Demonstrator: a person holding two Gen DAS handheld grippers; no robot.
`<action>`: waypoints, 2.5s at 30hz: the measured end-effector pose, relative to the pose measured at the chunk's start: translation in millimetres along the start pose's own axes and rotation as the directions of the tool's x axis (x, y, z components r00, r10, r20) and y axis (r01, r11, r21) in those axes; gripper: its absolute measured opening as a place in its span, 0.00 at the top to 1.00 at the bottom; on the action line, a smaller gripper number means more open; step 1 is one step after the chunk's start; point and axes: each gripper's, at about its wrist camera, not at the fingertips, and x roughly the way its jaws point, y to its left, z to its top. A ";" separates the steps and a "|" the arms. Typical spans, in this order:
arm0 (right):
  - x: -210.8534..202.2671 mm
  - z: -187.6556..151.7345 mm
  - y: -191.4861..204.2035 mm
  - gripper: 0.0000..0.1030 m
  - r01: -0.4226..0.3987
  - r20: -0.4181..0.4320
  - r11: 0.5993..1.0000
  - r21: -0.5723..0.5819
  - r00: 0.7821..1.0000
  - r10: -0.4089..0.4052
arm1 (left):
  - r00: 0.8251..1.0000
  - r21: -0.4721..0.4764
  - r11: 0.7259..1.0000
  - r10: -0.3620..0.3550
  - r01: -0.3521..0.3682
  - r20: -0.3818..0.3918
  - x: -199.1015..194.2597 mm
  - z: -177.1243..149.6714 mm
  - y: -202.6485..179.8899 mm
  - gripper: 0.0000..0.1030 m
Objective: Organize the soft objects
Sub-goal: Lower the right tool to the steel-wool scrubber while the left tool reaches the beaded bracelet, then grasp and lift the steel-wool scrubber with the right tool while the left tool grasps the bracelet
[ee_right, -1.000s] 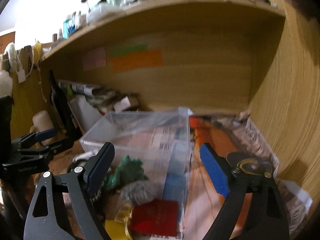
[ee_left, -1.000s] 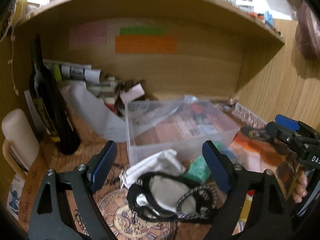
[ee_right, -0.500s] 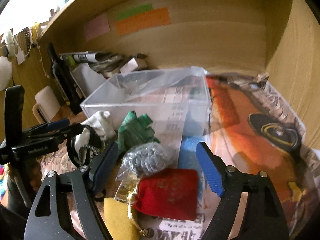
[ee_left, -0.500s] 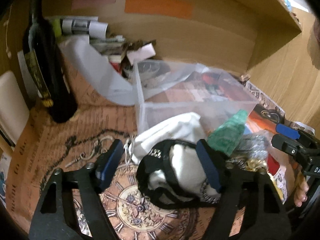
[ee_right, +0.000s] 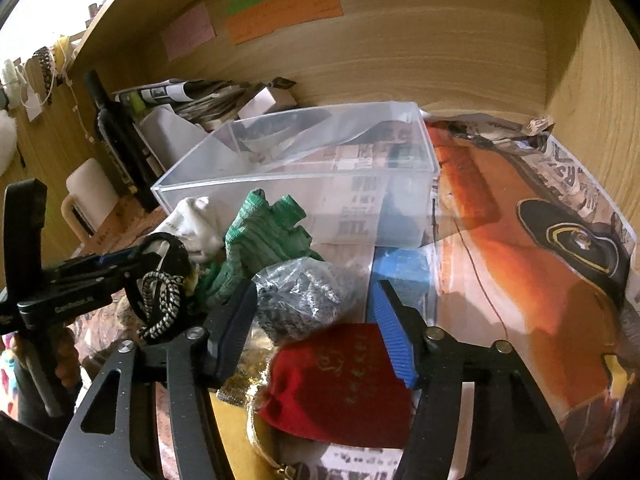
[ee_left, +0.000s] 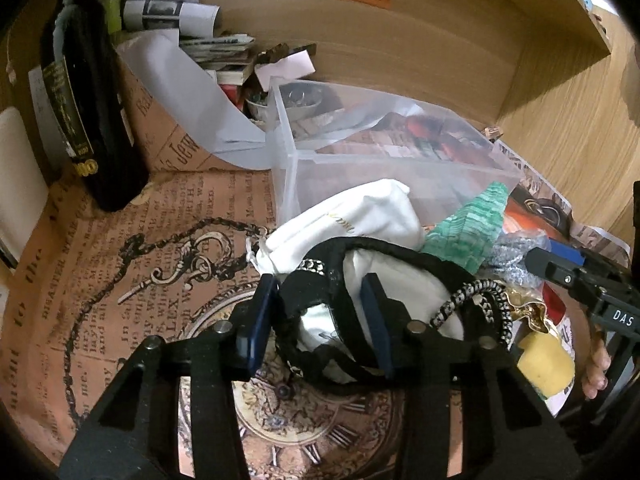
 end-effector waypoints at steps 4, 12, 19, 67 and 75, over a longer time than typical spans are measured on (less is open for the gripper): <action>-6.7 0.8 0.9 0.45 0.002 0.017 1.000 -0.007 1.000 -0.002 | 1.000 0.018 1.000 0.004 -0.005 0.028 -16.8 4.3 -4.0 0.57; 2.3 -2.3 5.2 0.45 -0.006 -0.014 1.000 -0.025 1.000 0.006 | 0.997 0.075 0.995 -0.062 0.058 0.040 -33.3 -0.3 -22.5 0.51; 11.7 -6.3 3.1 0.45 -0.022 -0.041 1.000 -0.016 0.999 0.021 | 0.993 0.104 0.988 -0.115 0.116 -0.020 -14.2 -8.0 -37.9 0.51; -39.2 36.8 -0.3 0.82 -0.038 0.179 0.999 -0.036 0.983 0.044 | 0.983 0.161 0.970 -0.178 0.183 -0.048 5.3 16.2 -51.4 0.22; -38.4 36.8 -5.3 0.82 -0.032 0.174 0.999 -0.028 0.984 0.037 | 0.987 0.150 0.976 -0.148 0.156 -0.060 21.3 13.3 -50.2 0.40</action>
